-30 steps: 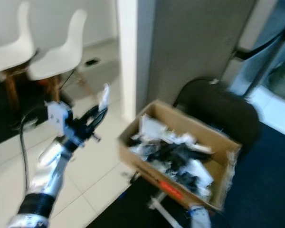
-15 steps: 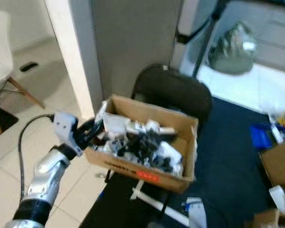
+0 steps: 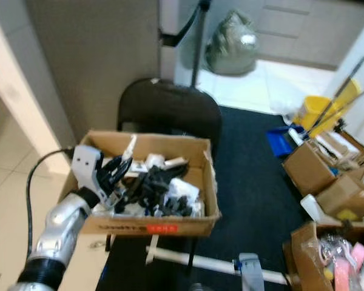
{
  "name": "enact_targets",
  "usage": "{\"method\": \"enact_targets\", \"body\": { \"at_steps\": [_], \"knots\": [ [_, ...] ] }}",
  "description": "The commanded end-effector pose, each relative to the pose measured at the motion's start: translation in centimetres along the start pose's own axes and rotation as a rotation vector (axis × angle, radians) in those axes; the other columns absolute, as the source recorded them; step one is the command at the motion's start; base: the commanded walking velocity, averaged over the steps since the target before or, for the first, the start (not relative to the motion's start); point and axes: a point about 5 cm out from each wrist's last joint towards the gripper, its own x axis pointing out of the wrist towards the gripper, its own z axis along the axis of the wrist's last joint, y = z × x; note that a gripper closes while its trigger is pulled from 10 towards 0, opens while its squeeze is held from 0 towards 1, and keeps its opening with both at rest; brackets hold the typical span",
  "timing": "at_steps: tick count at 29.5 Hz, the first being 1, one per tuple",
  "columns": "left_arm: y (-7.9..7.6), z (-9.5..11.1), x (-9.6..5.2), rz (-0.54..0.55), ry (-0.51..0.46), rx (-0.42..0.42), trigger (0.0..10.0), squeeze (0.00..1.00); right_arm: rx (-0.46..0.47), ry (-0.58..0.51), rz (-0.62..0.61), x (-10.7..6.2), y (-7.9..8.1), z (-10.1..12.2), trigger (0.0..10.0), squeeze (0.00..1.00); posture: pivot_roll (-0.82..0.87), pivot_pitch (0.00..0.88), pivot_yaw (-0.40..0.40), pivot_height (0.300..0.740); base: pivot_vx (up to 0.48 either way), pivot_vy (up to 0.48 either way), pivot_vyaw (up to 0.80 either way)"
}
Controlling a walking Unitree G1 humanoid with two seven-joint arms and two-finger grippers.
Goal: Picking trash to rubbish bin
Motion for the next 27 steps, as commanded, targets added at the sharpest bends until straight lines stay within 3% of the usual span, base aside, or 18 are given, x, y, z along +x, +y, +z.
{"method": "enact_targets", "body": {
  "at_steps": [1, 6, 7, 9, 10, 11, 12, 13, 14, 16, 17, 20, 27],
  "knots": [
    [0.0, -0.4, -0.3, 0.009, 0.020, -0.006, 10.0, 0.00, -0.017, 0.051, 0.045, 0.1, 1.5, -1.3, 10.0, 0.00, 0.13, 0.064, 0.006, 0.740, 0.000, 0.000, 0.00],
    [0.9, -0.3, -0.5, 0.048, 0.025, -0.002, 10.0, 0.00, 0.063, 0.008, 0.056, 0.1, 1.7, -1.1, 10.0, 0.00, 0.13, 0.067, 0.007, 0.740, 0.000, 0.000, 0.00],
    [1.1, -0.2, -0.6, 0.055, 0.024, -0.003, 10.0, 0.00, 0.134, -0.041, 0.066, 0.1, 1.8, -0.8, 10.0, 0.00, 0.13, 0.067, 0.007, 0.740, 0.000, 0.000, 0.00],
    [1.2, -0.2, -0.6, 0.056, 0.024, -0.002, 10.0, 0.00, 0.174, -0.070, 0.062, 0.1, 1.8, -0.6, 10.0, 0.00, 0.13, 0.067, 0.007, 0.740, 0.000, 0.000, 0.00],
    [1.2, -0.1, -0.6, 0.055, 0.024, 0.002, 10.0, 0.00, 0.331, -0.131, 0.063, 0.0, 1.9, -0.4, 10.0, 0.00, 0.13, 0.067, 0.007, 0.740, 0.000, 0.000, 0.00],
    [1.2, -0.1, -0.6, 0.055, 0.024, 0.002, 10.0, 0.00, 0.331, -0.131, 0.063, 0.0, 1.9, -0.4, 10.0, 0.00, 0.13, 0.067, 0.007, 0.740, 0.000, 0.000, 0.00],
    [1.2, -0.1, -0.6, 0.055, 0.024, 0.002, 10.0, 0.00, 0.457, -0.209, 0.088, 0.1, 1.9, 3.1, 10.0, 0.00, 0.13, 0.067, 0.007, 0.740, 0.000, 0.000, 0.00],
    [1.1, 0.0, -0.6, 0.050, 0.021, 0.002, 10.0, 0.00, 0.656, -0.436, 0.349, -1.1, 1.8, 11.4, 10.0, 0.00, 0.13, 0.066, 0.010, 0.740, 0.000, 0.000, 0.00],
    [1.1, 0.0, -0.6, 0.049, 0.020, 0.002, 10.0, 0.00, 0.688, -0.498, 0.425, -1.7, 1.8, 13.4, 10.0, 0.00, 0.13, 0.066, 0.010, 0.740, 0.000, 0.000, 0.00],
    [0.9, 0.0, -0.6, 0.039, 0.020, 0.005, 10.0, 0.00, 0.625, -0.560, 0.605, -2.6, 2.4, 15.2, 10.0, 0.00, 0.12, 0.066, 0.011, 0.740, 0.000, 0.000, 0.00],
    [0.9, 0.0, -0.6, 0.039, 0.020, 0.005, 10.0, 0.00, 0.625, -0.560, 0.605, -2.6, 2.4, 15.2, 10.0, 0.00, 0.12, 0.066, 0.011, 0.740, 0.000, 0.000, 0.00],
    [0.6, 0.0, -0.4, 0.033, 0.014, 0.003, 10.0, 0.00, 0.494, -0.640, 0.925, -4.4, 3.5, 17.3, 10.0, 0.00, 0.12, 0.069, 0.007, 0.740, 0.000, 0.000, 0.00],
    [0.2, 0.3, -0.1, 0.025, -0.010, -0.008, 10.0, 0.00, 0.466, -0.648, 0.998, -4.9, 3.4, 17.7, 10.0, 0.00, 0.12, 0.064, 0.000, 0.740, 0.000, 0.000, 0.00]
  ]
}}
